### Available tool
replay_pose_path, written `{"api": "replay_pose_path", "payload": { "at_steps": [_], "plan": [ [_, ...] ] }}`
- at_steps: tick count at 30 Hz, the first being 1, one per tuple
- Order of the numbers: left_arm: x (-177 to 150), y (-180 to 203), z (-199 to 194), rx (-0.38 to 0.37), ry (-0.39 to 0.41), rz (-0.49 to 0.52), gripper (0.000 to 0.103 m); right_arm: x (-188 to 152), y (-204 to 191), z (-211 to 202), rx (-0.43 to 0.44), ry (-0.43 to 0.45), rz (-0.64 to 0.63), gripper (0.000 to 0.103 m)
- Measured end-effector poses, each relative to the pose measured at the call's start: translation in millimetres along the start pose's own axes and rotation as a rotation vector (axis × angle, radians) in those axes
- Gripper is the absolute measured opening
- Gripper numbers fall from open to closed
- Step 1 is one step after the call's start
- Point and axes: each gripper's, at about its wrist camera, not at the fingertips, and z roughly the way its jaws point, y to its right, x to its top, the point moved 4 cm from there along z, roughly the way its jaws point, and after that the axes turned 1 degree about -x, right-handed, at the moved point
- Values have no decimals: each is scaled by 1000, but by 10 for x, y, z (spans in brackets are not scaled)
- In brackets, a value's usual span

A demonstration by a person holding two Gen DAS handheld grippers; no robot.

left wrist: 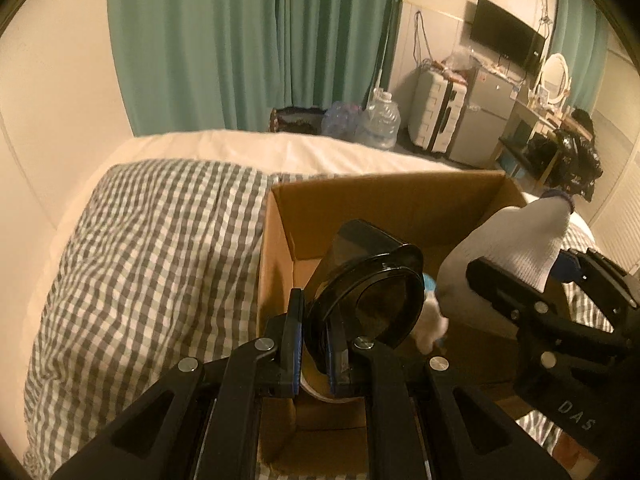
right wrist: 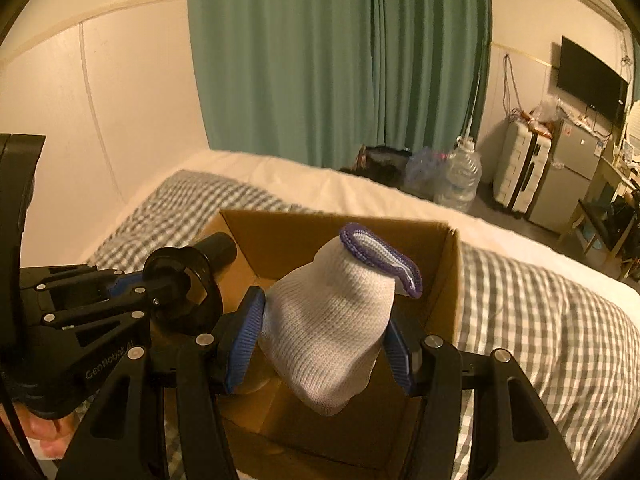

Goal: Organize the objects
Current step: 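Carry the black cup and white sock over the box with both grippers, then open both grippers to drop the black cup and sock into the box, then raise both tools out of the box toward the remaining items on the bed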

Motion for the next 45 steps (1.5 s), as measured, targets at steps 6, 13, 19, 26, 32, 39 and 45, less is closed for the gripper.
{"api": "replay_pose_path", "payload": {
  "at_steps": [6, 13, 19, 26, 32, 39, 45],
  "plan": [
    [-69, 17, 158, 9, -34, 19, 9, -72, 79, 173, 2, -55, 9, 57],
    [-62, -15, 177, 19, -35, 4, 11, -85, 65, 157, 5, -64, 12, 62],
    [-25, -37, 113, -10, -36, -20, 26, -6, 62, 36, 5, -34, 31, 72],
    [9, -28, -121, -8, 4, -13, 60, 151, 95, -230, -24, 34, 58, 78],
    [62, -93, -437, 17, 63, -18, 76, 263, 103, -489, -54, 87, 66, 86],
    [134, -200, -854, 13, 118, -70, 83, 405, 95, -879, -79, 155, 79, 97],
    [167, -247, -1219, 32, 166, -86, 83, 500, 54, -1226, -95, 208, 90, 100]
  ]
}}
